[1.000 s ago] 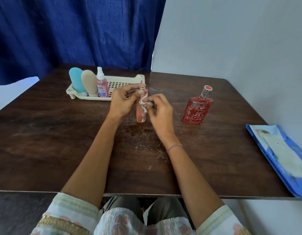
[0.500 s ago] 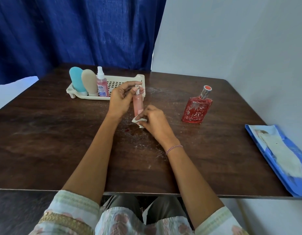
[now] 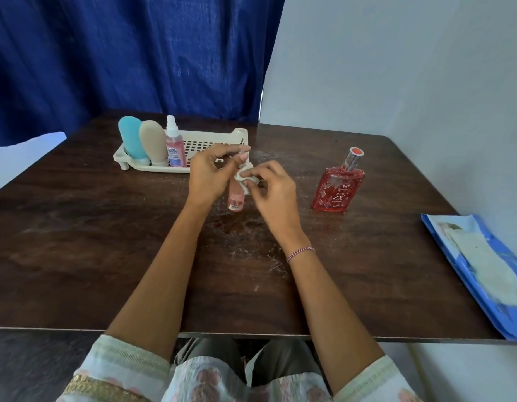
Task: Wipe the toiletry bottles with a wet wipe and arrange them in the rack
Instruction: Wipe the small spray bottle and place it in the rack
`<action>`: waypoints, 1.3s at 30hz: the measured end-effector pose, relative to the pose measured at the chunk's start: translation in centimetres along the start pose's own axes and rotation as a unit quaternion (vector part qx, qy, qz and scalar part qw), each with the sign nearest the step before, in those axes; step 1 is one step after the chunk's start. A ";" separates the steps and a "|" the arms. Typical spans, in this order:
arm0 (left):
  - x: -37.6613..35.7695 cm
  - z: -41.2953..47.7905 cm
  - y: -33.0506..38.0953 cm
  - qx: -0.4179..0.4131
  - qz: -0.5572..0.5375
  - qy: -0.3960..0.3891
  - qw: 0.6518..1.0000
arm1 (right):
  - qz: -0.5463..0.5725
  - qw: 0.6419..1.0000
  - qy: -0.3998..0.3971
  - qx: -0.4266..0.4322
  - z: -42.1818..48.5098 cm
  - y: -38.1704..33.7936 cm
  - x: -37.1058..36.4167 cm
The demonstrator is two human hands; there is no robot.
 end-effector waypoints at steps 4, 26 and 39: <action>-0.2 0.0 0.6 -0.025 0.006 -0.017 1.000 | -0.020 0.999 0.015 0.042 -0.2 -0.8 0.2; 0.2 0.1 0.0 0.006 -0.009 -0.006 1.000 | -0.035 0.993 -0.112 -0.026 -0.9 1.4 -3.8; -0.5 -0.4 -0.1 0.018 -0.080 -0.039 0.996 | 0.051 0.996 0.063 -0.026 -0.1 0.6 0.3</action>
Point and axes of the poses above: each hand's wrist, its own z-axis towards the middle knuckle, its own x-axis out of the back of the hand, y = z × x, the point moved 8 cm from there along z, towards the middle knuckle, and after that the axes turned 2 degrees about x, right-handed, at the moved point
